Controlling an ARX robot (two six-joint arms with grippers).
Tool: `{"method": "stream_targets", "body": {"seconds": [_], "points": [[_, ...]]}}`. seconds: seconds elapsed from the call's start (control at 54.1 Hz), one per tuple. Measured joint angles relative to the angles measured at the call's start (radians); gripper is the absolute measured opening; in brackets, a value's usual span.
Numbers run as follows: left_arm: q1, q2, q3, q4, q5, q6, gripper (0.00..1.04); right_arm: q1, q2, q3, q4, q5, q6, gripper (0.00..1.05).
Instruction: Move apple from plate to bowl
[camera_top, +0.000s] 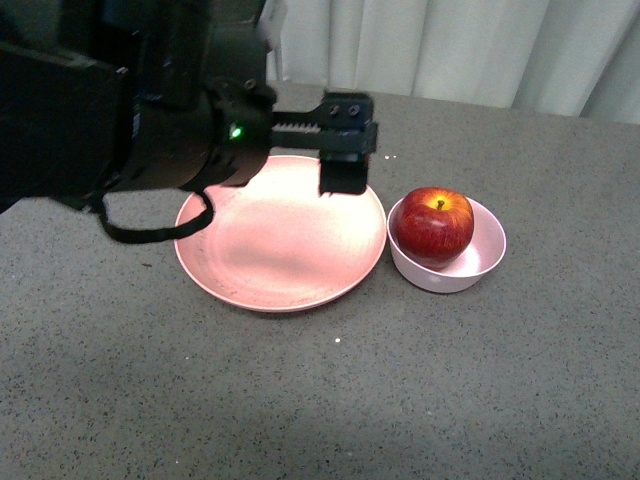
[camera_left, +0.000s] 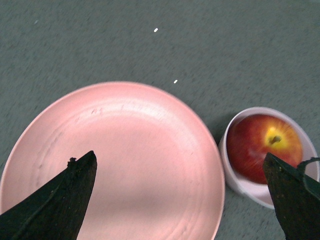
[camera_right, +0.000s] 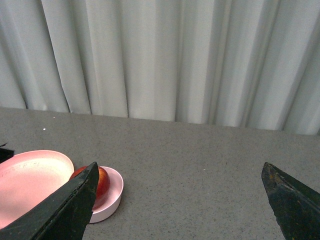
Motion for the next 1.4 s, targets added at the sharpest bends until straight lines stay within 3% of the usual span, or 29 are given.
{"method": "stream_targets", "body": {"seconds": [0.074,0.111,0.185,0.24,0.554,0.702,1.016,1.053,1.127,1.405], "points": [[0.010,0.000,-0.137,0.312,-0.200,0.076,0.86,0.000,0.000,0.000,0.000,0.000,0.000,0.95],[0.021,-0.012,-0.207,0.449,-0.249,0.104,0.81,0.000,0.000,0.000,0.000,-0.001,0.000,0.95],[0.067,-0.081,-0.360,0.683,-0.269,0.145,0.68,0.000,0.000,0.000,0.000,0.002,0.000,0.95],[0.105,-0.149,-0.431,0.772,-0.257,0.158,0.59,0.000,0.000,0.000,0.000,0.003,0.000,0.95],[0.250,-0.453,-0.683,0.731,-0.119,0.179,0.04,0.000,0.000,0.000,0.000,0.000,0.000,0.95],[0.314,-0.698,-0.745,0.541,-0.051,0.188,0.04,0.000,0.000,0.000,0.000,0.000,0.000,0.95],[0.401,-1.036,-0.832,0.307,0.029,0.190,0.04,0.000,0.000,0.000,0.000,0.000,0.000,0.95],[0.443,-1.078,-0.838,0.269,0.095,0.191,0.04,0.000,0.000,0.000,0.000,0.000,0.000,0.95],[0.487,-1.158,-0.846,0.200,0.110,0.190,0.04,0.000,0.000,0.000,0.000,0.000,0.000,0.95],[0.490,-1.387,-0.846,-0.004,0.120,0.191,0.04,0.000,0.000,0.000,0.000,0.000,0.000,0.95]]}}
